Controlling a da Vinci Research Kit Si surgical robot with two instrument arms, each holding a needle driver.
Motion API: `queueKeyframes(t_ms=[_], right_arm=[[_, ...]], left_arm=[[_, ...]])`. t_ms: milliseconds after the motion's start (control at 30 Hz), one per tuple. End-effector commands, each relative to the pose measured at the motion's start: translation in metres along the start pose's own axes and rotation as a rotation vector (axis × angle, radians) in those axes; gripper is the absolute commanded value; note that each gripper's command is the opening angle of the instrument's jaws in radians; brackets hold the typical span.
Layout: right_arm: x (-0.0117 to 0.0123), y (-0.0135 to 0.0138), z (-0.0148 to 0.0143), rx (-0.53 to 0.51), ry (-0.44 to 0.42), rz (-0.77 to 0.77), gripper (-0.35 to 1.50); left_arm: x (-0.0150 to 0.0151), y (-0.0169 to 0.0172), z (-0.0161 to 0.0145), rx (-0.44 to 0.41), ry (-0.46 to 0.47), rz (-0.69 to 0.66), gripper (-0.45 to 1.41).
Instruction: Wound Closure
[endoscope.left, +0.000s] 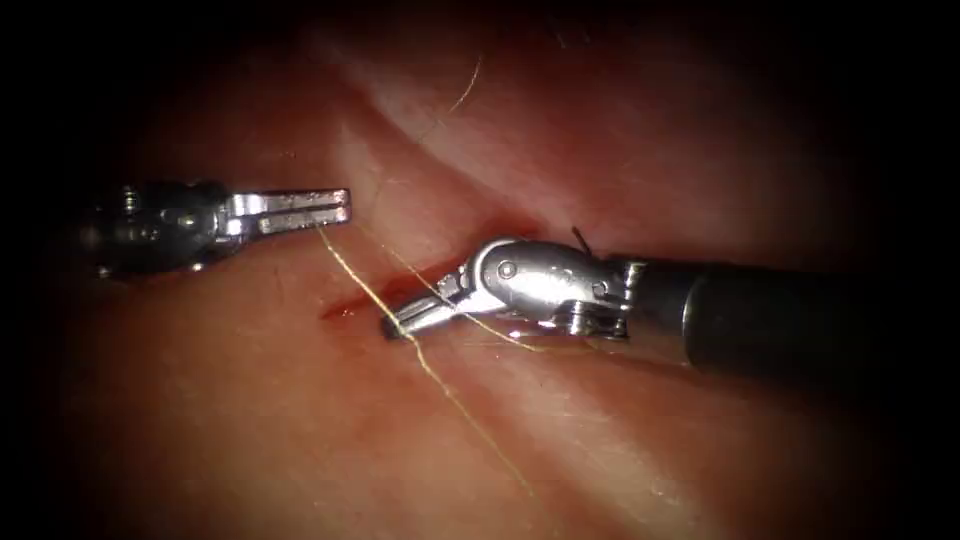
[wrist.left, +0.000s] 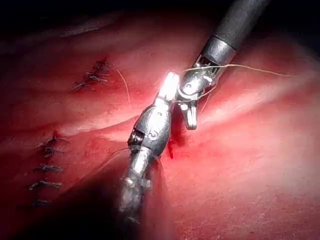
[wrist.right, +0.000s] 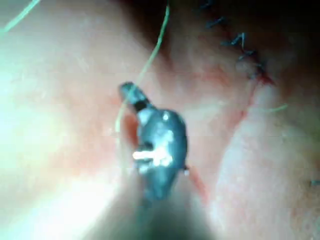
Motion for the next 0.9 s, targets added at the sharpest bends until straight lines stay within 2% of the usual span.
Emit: queueKeyframes(t_ms=[33, 400, 700, 900], right_arm=[[0.0, 0.0005, 0.0006, 0.004, 0.006, 0.002, -0.35], [0.0011, -0.0003, -0.0007, -0.013, 0.08, 0.001, -0.35], [0.0031, 0.0011, -0.0033, -0.151, 0.216, 0.038, -0.35], [0.0043, 0.0021, -0.0045, -0.224, 0.258, 0.058, -0.35]], left_arm=[[-0.0013, -0.0001, 0.0004, 0.0, 0.0, 0.005, -0.45], [-0.0071, 0.0, -0.0005, 0.007, -0.021, 0.047, -0.45], [-0.0073, 0.0024, -0.0005, -0.028, -0.046, 0.064, -0.45], [-0.0071, 0.0037, -0.0001, -0.044, -0.051, 0.071, -0.45]])
